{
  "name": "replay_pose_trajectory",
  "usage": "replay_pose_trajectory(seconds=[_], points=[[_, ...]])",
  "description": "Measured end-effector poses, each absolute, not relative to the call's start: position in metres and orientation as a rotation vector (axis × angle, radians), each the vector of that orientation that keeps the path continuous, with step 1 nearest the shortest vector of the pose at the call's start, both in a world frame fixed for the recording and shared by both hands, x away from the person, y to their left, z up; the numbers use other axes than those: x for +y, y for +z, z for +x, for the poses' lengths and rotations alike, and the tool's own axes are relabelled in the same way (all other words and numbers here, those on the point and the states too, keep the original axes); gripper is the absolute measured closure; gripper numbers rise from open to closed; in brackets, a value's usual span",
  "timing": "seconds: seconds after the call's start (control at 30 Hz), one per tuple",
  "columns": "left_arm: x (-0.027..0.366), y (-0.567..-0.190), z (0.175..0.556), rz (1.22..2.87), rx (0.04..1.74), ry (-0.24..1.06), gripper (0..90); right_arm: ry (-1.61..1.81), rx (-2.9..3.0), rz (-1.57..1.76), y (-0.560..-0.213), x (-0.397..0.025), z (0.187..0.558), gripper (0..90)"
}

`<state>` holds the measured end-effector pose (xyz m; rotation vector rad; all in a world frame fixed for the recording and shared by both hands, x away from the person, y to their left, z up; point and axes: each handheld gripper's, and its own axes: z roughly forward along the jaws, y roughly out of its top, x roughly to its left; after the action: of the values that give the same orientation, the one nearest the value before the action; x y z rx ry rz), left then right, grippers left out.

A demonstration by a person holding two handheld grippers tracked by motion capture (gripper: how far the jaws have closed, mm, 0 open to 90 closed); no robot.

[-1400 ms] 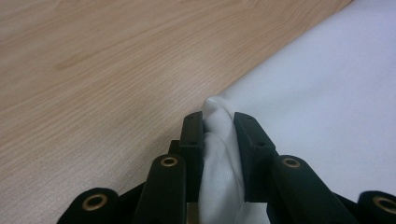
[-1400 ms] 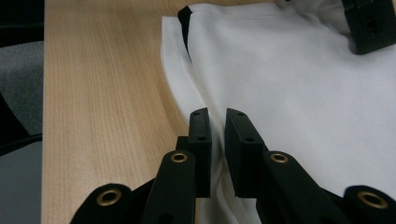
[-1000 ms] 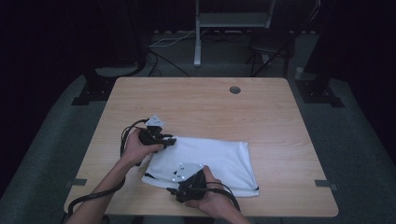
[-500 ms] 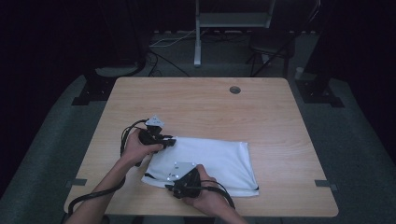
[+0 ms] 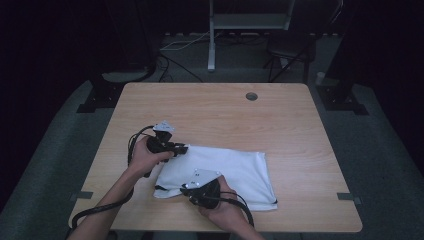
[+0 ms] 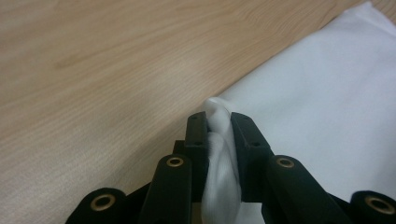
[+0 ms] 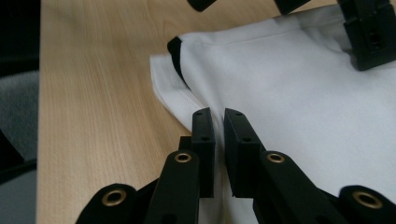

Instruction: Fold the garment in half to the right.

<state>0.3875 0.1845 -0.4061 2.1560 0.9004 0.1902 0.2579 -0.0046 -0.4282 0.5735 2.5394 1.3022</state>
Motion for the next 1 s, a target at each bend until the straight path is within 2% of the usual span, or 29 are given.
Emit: replay_pose_trajectory(seconds=[0.53,1.0], points=[[0.162,-0.36,0.382,2.215,0.842,0.242,77.3,1.455,2.417,0.637,-0.403,-0.034,0.253,83.5],[0.135,-0.335,0.383,2.282,0.866,0.253,76.4,1.547,2.303,0.714,-0.387,-0.061,0.247,83.4]])
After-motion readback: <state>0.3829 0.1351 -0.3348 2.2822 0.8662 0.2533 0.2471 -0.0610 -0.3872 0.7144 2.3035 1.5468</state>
